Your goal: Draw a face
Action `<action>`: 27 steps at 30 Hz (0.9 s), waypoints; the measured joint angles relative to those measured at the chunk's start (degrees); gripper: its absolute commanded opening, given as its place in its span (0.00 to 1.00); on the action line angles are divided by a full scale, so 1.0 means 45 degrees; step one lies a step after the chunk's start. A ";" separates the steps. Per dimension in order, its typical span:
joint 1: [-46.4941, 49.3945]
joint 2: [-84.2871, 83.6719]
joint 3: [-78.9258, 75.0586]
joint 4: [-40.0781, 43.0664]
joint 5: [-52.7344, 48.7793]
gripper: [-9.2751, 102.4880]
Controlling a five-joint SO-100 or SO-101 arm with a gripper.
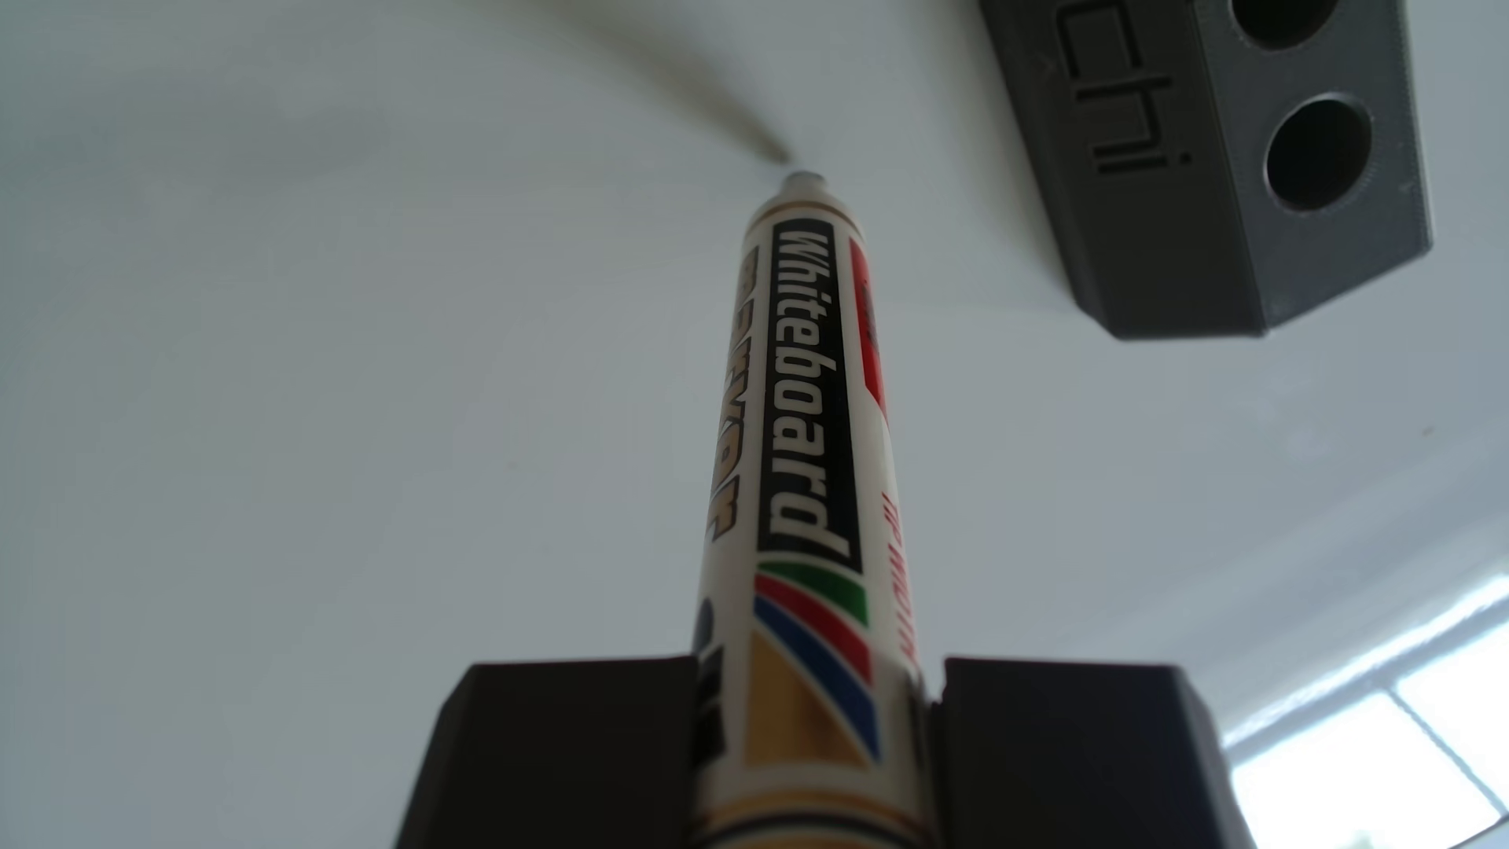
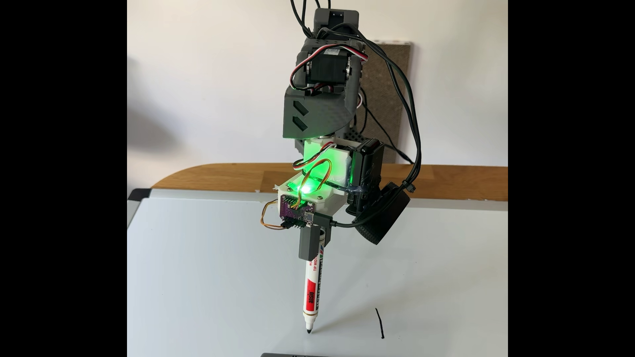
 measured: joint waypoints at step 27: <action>0.0020 0.0039 0.0254 0.0840 -0.0020 0.07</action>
